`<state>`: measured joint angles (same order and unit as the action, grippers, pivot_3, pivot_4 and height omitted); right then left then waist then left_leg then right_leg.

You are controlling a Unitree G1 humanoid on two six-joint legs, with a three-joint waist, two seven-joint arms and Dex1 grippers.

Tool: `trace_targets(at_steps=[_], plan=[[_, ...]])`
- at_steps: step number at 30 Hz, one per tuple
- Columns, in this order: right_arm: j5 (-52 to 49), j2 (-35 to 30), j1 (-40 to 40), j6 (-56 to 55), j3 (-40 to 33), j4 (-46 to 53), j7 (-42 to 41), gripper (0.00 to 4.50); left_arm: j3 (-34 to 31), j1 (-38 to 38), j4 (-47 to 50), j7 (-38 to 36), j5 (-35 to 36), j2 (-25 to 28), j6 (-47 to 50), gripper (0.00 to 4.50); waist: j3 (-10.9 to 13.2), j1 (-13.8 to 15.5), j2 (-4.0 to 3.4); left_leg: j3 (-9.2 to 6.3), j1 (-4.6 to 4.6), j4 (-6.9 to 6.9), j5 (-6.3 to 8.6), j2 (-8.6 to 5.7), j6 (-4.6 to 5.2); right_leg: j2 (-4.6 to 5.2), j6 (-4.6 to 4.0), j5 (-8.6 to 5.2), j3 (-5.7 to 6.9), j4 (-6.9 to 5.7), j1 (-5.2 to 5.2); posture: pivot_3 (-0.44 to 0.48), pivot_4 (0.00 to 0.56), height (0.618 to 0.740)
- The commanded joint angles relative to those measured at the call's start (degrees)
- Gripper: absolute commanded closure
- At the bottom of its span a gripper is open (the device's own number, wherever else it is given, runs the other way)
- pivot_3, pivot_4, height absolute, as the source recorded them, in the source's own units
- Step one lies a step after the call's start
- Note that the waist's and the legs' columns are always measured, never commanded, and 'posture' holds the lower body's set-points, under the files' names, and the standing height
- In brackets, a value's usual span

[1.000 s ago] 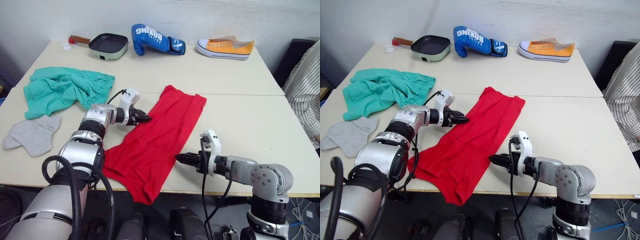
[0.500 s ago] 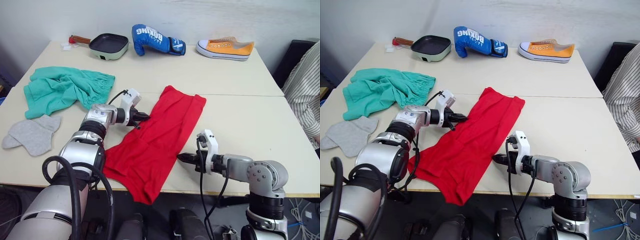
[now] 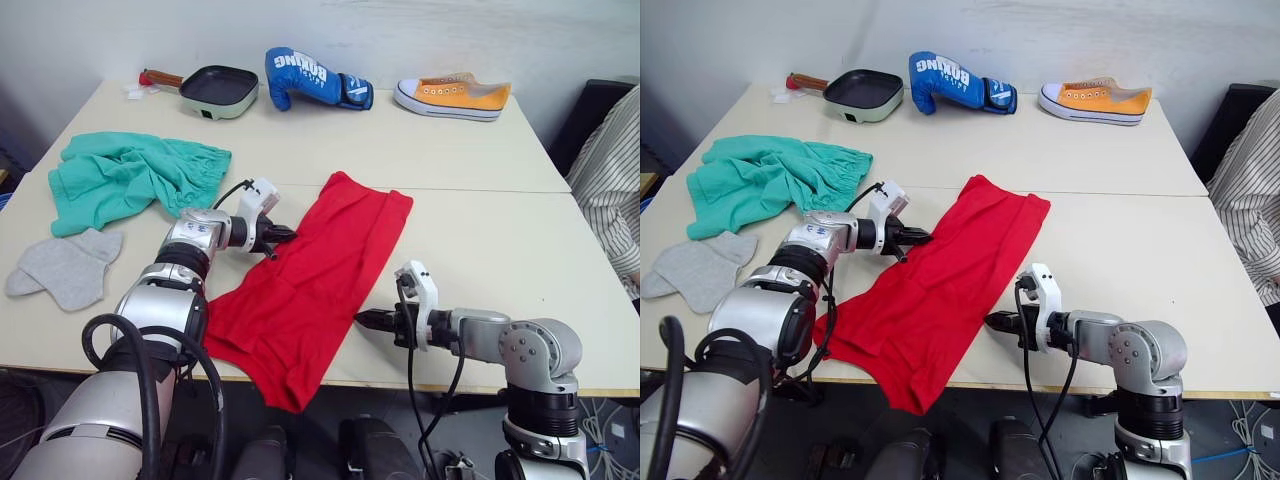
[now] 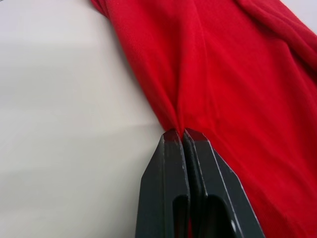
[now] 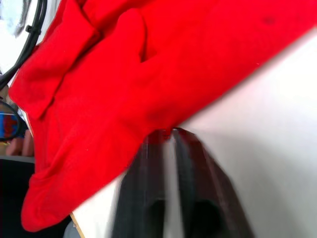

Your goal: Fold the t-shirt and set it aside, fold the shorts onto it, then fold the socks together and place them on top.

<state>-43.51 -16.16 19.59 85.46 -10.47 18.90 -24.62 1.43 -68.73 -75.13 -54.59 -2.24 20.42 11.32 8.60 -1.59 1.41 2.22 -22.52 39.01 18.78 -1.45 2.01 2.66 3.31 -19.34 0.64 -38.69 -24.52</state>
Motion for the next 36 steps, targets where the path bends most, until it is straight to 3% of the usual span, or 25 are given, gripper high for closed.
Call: trace_targets(at_steps=[1,2,8,13,16,19,25,30,36], plan=[[-0.87,0.63,-0.27,1.42,-0.21,0.03,0.58,2.90,-0.56,-0.29,0.82,0.40,-0.32,0.68,-0.77,4.50,0.00,-0.01,0.00,0.00,0.00,0.00,0.00,0.00,0.00,0.00,0.00,0.00,0.00,0.00,0.00,0.000,0.150,0.740],[-0.55,0.80,-0.17,0.95,0.02,-0.56,0.98,2.62,-0.65,-0.33,0.81,0.41,-0.40,0.68,-0.78,4.50,0.00,-0.02,0.00,0.00,0.00,0.00,0.00,0.00,0.00,0.00,0.00,0.00,0.00,0.00,0.01,0.000,0.150,0.740],[1.13,2.18,0.08,-1.62,2.32,-3.40,2.57,2.62,-0.97,-0.66,0.86,0.47,-0.57,0.46,-0.99,4.50,0.00,-0.09,0.00,0.00,0.02,0.00,-0.01,0.00,-0.01,0.00,0.00,0.00,0.00,-0.01,0.01,0.000,0.150,0.740],[1.23,2.56,0.50,-2.74,2.71,-4.21,3.02,4.34,-1.41,-1.00,1.02,0.54,-0.24,0.38,-1.13,4.50,-0.05,-0.17,0.07,0.00,0.03,0.00,0.00,0.00,-0.01,0.00,0.00,0.00,0.00,-0.01,0.02,0.000,0.150,0.740],[0.44,1.00,1.70,-2.21,3.15,-4.21,1.80,4.47,-1.91,-0.69,1.32,0.12,0.15,1.01,-1.12,4.50,-0.05,-0.07,0.09,0.00,0.05,0.04,-0.01,0.00,-0.01,0.00,0.00,0.00,0.00,0.01,0.07,0.000,0.150,0.740],[0.68,-3.70,4.54,-3.76,5.23,-5.47,-1.71,4.47,-2.55,0.79,1.94,-0.69,0.65,2.01,-1.28,4.50,-0.04,-0.07,0.07,0.00,0.04,0.04,0.00,0.00,-0.01,0.00,0.00,0.00,0.00,0.01,0.06,0.000,0.150,0.740],[7.37,-18.83,12.01,-15.40,17.29,-13.44,-15.13,4.47,-3.58,5.74,6.24,-3.74,2.12,3.66,-0.22,4.50,0.02,0.05,-0.01,-0.01,-0.05,0.02,0.02,-0.01,0.03,0.02,0.00,0.00,0.03,0.07,-0.03,0.000,0.150,0.740],[15.60,-24.65,20.35,-26.34,26.38,-27.05,-26.65,4.47,-4.62,13.22,18.40,-3.59,5.32,4.53,5.60,4.50,0.02,-0.13,-0.02,0.00,-0.05,0.04,0.02,-0.01,0.03,0.02,0.00,0.00,0.04,0.10,-0.01,0.000,0.150,0.740],[21.15,-22.77,27.08,-33.53,30.30,-38.99,-33.73,4.47,-8.88,26.40,48.88,6.93,12.09,1.90,23.24,4.50,0.02,0.03,-0.02,0.00,-0.03,0.08,0.01,0.01,0.02,0.02,0.00,0.00,0.00,0.06,0.02,0.000,0.150,0.740]])
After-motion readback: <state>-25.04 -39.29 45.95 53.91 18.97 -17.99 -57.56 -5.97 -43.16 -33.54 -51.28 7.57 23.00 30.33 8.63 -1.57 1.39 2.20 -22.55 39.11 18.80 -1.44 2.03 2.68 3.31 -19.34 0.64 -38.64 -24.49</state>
